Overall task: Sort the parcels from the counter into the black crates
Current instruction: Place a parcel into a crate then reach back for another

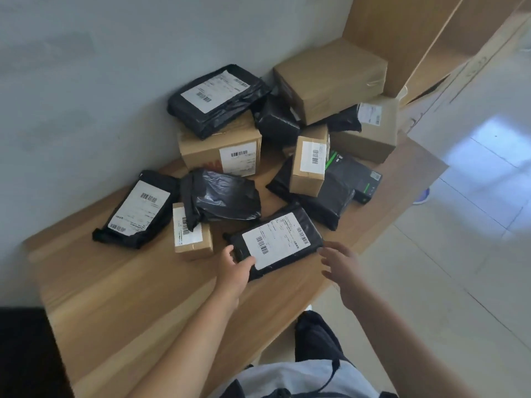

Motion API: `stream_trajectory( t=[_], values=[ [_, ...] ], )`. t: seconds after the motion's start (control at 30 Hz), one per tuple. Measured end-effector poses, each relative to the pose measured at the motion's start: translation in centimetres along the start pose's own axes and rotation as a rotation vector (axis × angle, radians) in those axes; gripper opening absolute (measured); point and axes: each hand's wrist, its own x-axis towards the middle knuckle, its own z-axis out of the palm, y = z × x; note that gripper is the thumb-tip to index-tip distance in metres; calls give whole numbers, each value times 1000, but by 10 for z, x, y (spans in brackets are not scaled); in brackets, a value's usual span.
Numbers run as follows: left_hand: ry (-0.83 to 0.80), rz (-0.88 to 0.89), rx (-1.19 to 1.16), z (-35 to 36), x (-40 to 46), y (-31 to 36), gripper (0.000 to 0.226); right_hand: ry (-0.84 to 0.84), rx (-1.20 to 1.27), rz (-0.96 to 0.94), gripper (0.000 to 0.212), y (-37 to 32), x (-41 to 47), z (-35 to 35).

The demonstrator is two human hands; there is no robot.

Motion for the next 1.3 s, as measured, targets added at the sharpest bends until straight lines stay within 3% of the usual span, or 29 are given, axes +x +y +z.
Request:
stream_trajectory(
  t=[0.2, 0.3, 0.43, 0.53, 0.67, 0.77, 0.97, 1.07, 1.2, 1.3],
  values=[
    [137, -182, -121, 23, 5, 13, 89, -248, -320, 1, 53, -28, 77, 2],
    [203, -219, -129, 32, 6, 16, 93, -346, -405, 59, 57, -25, 106, 6],
    [269, -241, -111, 39, 11, 12, 63, -374, -519, 45, 74, 9, 159, 12],
    [278, -244, -110, 42, 8, 13, 31, -375, -532, 30, 63, -1, 151, 9],
    [325, -230, -181, 39, -4, 7, 24, -393, -415, -56, 15, -22, 123, 2],
    [319, -234, -295, 37, -22, -7, 20, -451, -386, -153, 17, -25, 103, 1],
    [195, -251, -542, 18, -63, -51, 34, -554, -355, -258, 32, -40, 56, 4],
    [107, -188, -391, -7, -87, -57, 32, -588, -341, -364, 45, -48, 27, 9],
    [346, -41, -236, -56, -120, -64, 87, -681, -407, -542, 51, -59, -17, 18],
    [249, 193, -211, -91, -155, -68, 87, -789, -443, -646, 53, -75, -60, 24]
  ],
)
